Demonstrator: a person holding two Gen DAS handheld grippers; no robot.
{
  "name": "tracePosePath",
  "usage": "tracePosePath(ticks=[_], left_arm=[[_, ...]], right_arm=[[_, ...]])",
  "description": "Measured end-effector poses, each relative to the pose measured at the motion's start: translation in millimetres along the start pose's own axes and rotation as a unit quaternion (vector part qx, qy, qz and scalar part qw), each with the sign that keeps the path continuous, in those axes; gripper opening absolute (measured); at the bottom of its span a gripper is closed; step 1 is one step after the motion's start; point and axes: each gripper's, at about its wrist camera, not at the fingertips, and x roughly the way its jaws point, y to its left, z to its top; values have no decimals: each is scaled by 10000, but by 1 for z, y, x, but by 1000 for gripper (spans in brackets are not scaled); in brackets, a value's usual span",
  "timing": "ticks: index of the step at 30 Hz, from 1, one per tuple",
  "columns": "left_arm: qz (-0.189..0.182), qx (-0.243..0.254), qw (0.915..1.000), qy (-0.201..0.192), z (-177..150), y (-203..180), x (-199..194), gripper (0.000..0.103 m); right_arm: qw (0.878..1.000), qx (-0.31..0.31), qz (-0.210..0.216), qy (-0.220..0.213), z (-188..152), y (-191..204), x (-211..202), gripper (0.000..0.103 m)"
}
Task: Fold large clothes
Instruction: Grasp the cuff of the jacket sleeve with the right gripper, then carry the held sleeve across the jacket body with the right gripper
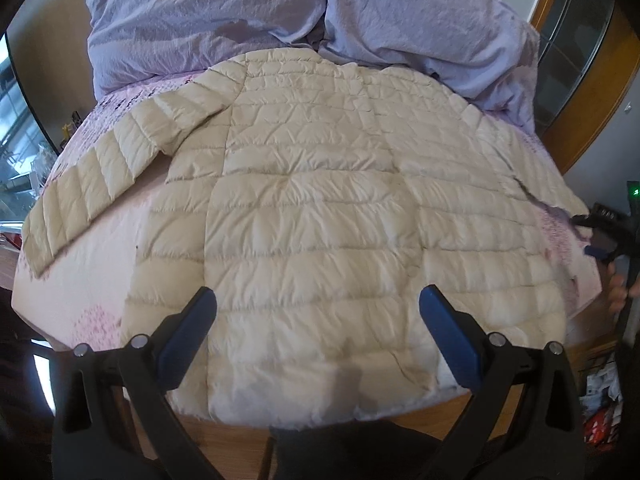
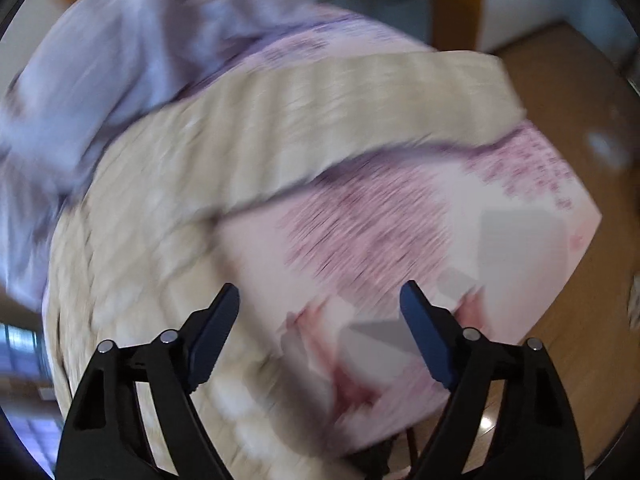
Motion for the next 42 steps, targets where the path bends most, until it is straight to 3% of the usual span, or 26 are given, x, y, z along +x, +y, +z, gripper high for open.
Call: tracePosePath(ticks=[5, 9, 13, 19, 24, 29, 34, 37, 42], left_arm=[[75, 113, 9998, 131, 12, -4, 17, 101], [168, 221, 9994, 184, 16, -9, 26, 101], [296, 226, 9991, 184, 18, -10, 30, 101], [411, 120, 9988, 238, 19, -2, 33, 101], [468, -20, 9985, 286, 19, 9, 34, 101], [462, -87, 9983, 336, 18, 16, 36, 101], [464, -118, 9982, 361, 18, 20, 38, 101], [453, -154, 9981, 382, 19, 24, 40, 101], [411, -199, 9982, 391, 21, 29, 41, 101]], right_arm=[[9954, 710, -587, -253, 58, -53, 18, 70], [9864, 1451, -719, -270, 88, -97, 30, 65], [9753, 2036, -822, -254, 103, -128, 41, 60], [9714, 2175, -911, -267, 106, -141, 54, 52], [9748, 1987, -982, -254, 106, -131, 58, 45], [9795, 1729, -991, -298, 107, -121, 60, 24], [9818, 1614, -922, -377, 104, -119, 54, 10], [9824, 1465, -1020, -553, 104, -111, 43, 8], [9875, 777, -1017, -922, 108, -64, 25, 7]])
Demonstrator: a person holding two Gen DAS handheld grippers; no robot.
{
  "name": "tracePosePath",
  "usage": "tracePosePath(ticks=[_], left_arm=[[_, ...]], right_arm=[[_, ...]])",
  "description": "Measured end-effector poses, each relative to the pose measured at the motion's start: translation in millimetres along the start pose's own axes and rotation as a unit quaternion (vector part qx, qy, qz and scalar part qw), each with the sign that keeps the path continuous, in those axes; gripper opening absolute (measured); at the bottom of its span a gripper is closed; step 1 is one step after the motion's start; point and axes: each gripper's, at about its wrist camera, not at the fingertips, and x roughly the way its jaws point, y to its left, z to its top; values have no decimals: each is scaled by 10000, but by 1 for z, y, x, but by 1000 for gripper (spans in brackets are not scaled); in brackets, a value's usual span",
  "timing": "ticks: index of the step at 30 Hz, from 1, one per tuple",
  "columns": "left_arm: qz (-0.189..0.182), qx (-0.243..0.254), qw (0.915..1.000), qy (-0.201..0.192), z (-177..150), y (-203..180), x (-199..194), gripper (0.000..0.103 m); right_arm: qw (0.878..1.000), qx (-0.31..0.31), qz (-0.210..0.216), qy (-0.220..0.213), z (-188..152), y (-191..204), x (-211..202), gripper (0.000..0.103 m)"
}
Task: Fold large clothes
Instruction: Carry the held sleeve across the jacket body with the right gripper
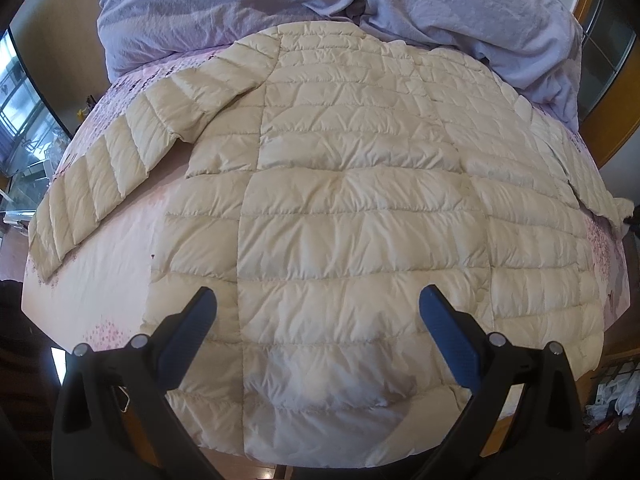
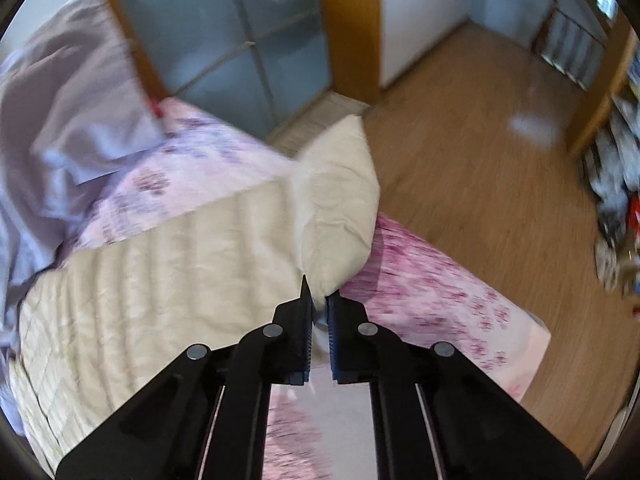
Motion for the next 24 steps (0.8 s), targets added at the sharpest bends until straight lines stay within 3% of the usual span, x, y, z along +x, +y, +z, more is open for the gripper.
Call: tracePosePath(ticks=[4, 12, 24], left_arm=[[-112, -38, 9999, -17, 3, 4, 1, 101], [-221, -89, 9997, -18, 6, 19, 3, 101], [-303, -207, 9993, -29, 5, 40, 4, 101]], right_arm=[[9987, -354, 348, -104, -7, 42, -16, 7], [9893, -993, 1068, 81, -39, 128, -35, 7], [9503, -2506, 1773, 520, -132, 269, -59, 7]])
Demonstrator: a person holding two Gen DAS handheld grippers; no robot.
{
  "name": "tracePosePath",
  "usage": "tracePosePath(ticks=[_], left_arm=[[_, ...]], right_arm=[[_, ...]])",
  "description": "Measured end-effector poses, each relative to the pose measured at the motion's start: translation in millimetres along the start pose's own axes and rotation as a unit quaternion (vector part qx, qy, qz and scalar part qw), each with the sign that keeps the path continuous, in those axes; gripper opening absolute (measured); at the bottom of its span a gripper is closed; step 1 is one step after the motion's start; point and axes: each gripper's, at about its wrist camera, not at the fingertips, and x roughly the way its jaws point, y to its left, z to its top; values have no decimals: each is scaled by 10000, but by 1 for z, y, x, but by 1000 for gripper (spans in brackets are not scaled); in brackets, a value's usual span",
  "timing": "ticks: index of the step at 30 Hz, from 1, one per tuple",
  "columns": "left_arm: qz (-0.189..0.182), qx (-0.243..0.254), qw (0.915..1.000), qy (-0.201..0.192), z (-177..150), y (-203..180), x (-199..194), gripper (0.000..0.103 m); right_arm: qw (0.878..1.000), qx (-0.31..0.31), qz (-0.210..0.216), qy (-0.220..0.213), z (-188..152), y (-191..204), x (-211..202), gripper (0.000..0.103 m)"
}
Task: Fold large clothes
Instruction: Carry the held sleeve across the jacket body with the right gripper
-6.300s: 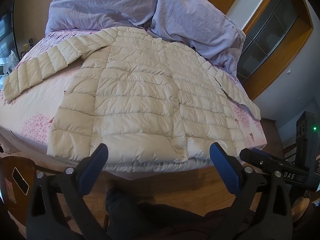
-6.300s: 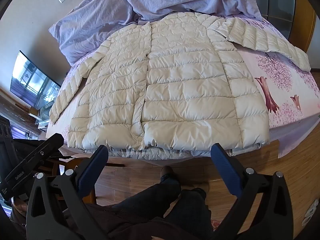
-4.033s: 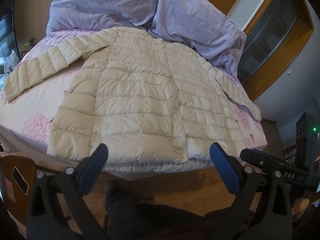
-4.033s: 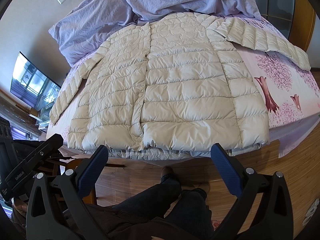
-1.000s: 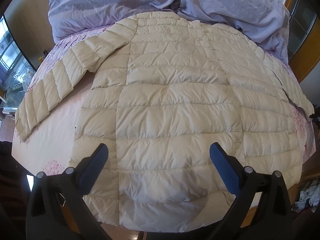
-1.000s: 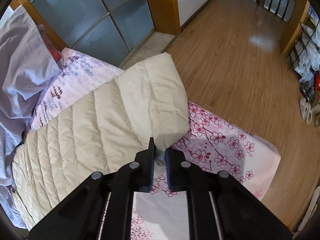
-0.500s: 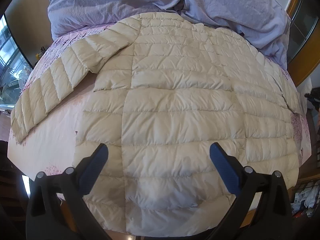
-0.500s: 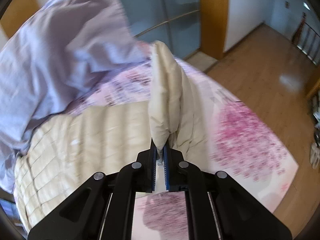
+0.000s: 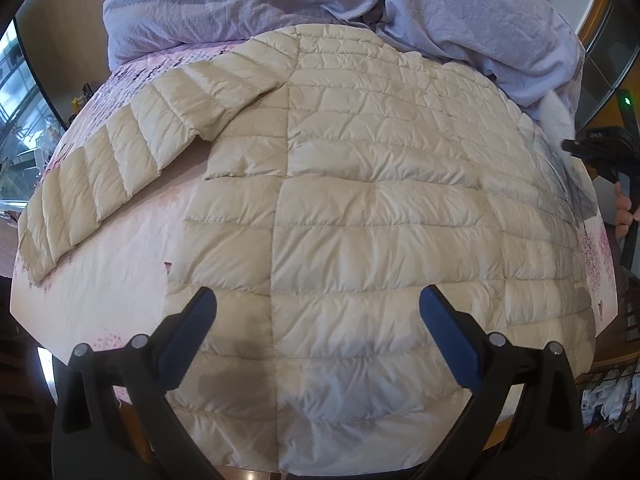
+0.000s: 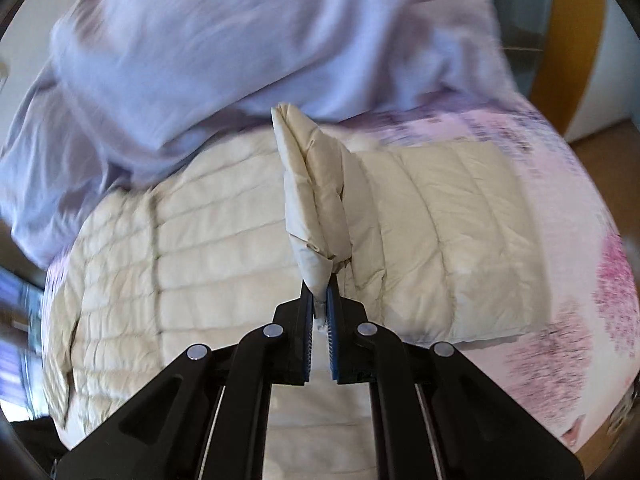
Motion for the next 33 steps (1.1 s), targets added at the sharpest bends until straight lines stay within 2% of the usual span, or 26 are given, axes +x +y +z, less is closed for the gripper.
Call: tracePosePath(ticks=[8, 16, 23, 33], left_arm=[[7, -154, 9999, 25, -1, 25, 0, 101], [-2, -309, 9995, 43, -1, 52, 0, 101], [-46, -380, 9992, 67, 0, 67, 2, 101], [-100, -388, 9992, 75, 1, 82, 2, 101]], right_arm=[[9961, -676, 196, 522, -28, 85, 33, 7], [9927, -897, 325, 741, -44, 130, 45, 7], [9898, -975, 628, 830, -49, 168, 46, 7], [9885, -1040, 632, 903, -54, 201, 60, 7]])
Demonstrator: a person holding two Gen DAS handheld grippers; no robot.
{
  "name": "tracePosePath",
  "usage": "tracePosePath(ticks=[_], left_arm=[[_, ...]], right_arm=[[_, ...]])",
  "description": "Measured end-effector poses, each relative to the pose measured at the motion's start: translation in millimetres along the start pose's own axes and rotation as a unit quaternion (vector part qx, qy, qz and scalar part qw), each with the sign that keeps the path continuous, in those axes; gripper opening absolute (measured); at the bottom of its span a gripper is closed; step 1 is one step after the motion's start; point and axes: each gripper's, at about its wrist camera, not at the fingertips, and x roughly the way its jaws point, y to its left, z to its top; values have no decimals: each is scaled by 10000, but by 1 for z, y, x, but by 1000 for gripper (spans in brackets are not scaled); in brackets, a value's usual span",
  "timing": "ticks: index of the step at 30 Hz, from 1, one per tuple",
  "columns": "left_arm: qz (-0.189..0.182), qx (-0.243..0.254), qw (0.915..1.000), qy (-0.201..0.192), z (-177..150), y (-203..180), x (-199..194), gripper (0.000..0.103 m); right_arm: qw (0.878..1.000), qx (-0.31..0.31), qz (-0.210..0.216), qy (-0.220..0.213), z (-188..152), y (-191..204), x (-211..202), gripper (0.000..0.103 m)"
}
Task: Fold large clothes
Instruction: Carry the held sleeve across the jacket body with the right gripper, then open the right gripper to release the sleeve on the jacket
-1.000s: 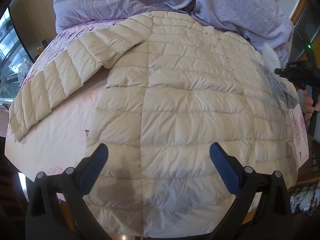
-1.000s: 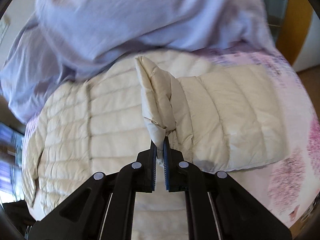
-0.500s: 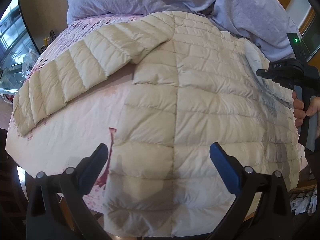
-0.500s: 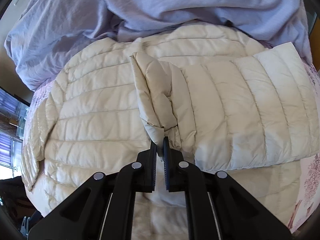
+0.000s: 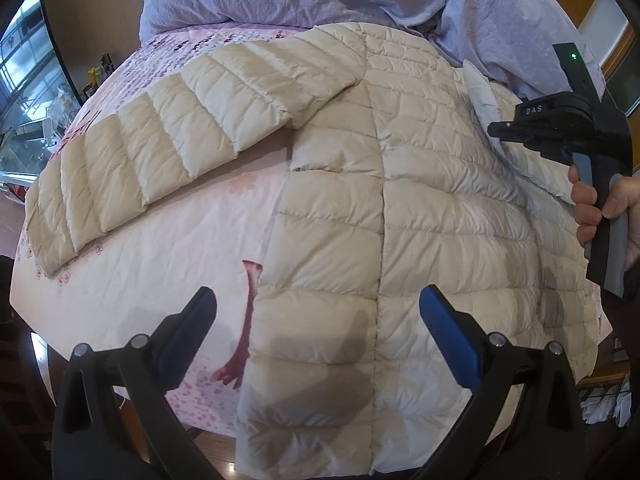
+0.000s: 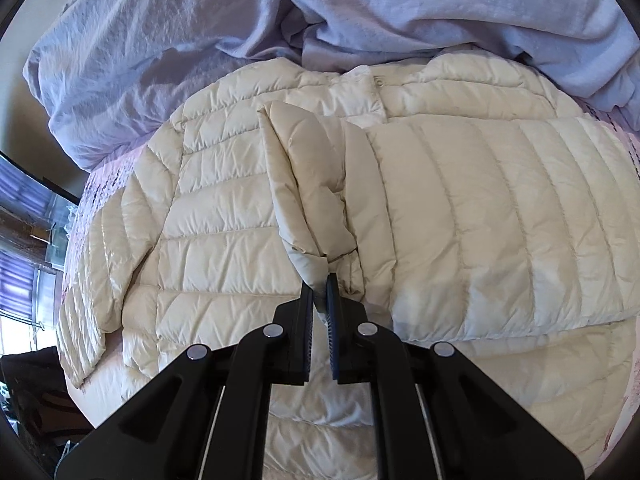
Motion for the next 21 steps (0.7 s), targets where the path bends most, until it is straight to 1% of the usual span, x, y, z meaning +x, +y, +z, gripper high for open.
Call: tracePosePath(ticks=[4, 6, 7, 8, 9, 10, 11, 14, 15, 17, 19, 20, 21], left_arm=[[-26, -29, 10000, 28, 1, 3, 1, 101], [-43, -23, 10000, 33, 1, 3, 2, 101], [-57, -13, 10000, 35, 2, 3, 2, 101], [-69, -6, 10000, 37, 2, 3, 2, 101], [-76, 1, 10000, 39, 2, 3, 2, 101], [-90, 4, 10000, 38, 3, 3, 3, 101], [-106, 4, 9999, 38, 3, 3, 3, 101], [-113, 17, 9999, 34, 5, 4, 3, 101], [-109, 24, 9999, 30, 5, 4, 3, 101], [-101, 25, 9999, 23, 6, 6, 3, 101], [-103, 9, 9999, 13, 6, 9, 3, 101], [-102, -1, 9999, 4, 7, 9, 3, 101], [-97, -21, 9999, -18, 7, 11, 3, 101]], right_arm=[[9999, -35, 9, 102, -2, 8, 7, 8], [9998, -60, 16, 167, -3, 12, 10, 11], [9997, -68, 44, 217, -4, 13, 11, 17], [9996, -68, 95, 272, -4, 15, 11, 26], [9995, -60, 132, 297, -5, 16, 11, 32], [9994, -52, 194, 293, -5, 17, 8, 42], [9995, -65, 229, 230, -4, 18, 3, 51], [9996, -143, 216, -123, -1, 19, -16, 52], [9991, -130, 155, -363, 0, 16, -26, 52], [9964, -23, -185, -821, 5, 3, -43, 52], [9929, 142, -676, -973, 8, -14, -45, 53], [9911, 297, -910, -922, 11, -26, -41, 53], [9902, 452, -1021, -844, 12, -36, -37, 53]])
